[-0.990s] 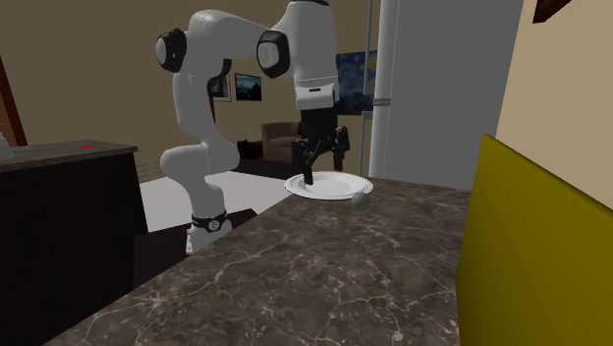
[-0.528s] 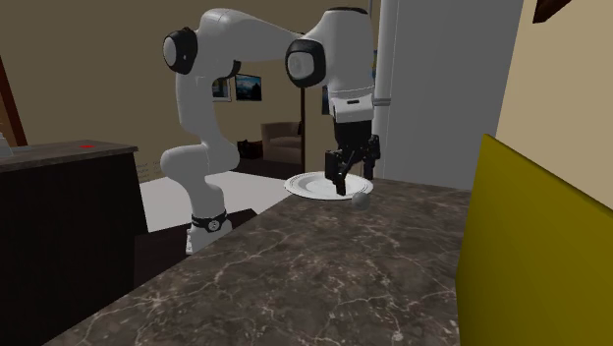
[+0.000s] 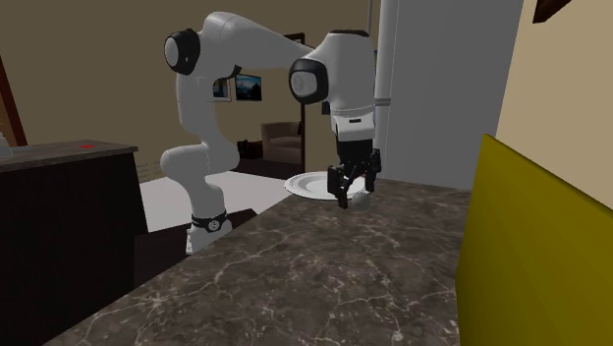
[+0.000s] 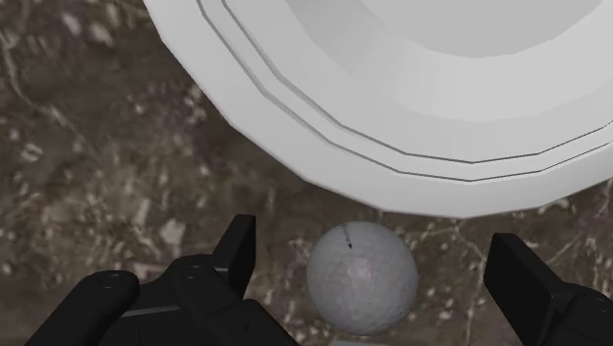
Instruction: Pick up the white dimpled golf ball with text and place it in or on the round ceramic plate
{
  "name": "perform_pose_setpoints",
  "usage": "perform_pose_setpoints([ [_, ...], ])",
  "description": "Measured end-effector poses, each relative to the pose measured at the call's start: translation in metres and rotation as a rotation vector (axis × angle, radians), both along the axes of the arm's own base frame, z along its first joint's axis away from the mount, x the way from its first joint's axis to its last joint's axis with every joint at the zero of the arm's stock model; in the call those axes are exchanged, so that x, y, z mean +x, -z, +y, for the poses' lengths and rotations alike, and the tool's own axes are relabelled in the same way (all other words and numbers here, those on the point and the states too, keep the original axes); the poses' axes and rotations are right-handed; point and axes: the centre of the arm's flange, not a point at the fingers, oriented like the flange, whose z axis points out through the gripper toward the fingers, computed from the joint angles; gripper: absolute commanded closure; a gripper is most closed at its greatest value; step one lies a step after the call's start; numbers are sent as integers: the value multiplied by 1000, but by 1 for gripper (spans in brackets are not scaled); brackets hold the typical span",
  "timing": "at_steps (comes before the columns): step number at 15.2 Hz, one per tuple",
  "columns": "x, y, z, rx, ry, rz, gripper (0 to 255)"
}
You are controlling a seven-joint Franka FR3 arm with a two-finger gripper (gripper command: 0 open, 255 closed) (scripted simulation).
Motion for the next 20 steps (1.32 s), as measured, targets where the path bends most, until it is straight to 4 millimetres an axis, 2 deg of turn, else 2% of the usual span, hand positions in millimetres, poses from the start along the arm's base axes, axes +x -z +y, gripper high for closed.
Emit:
perform_pose_setpoints([
  [4, 0, 1, 0, 0, 0, 0, 0],
  [5, 0, 1, 0, 0, 0, 0, 255],
  [15, 0, 0, 0, 0, 0, -1, 255],
  [20, 0, -20, -1, 0, 0, -1, 255],
])
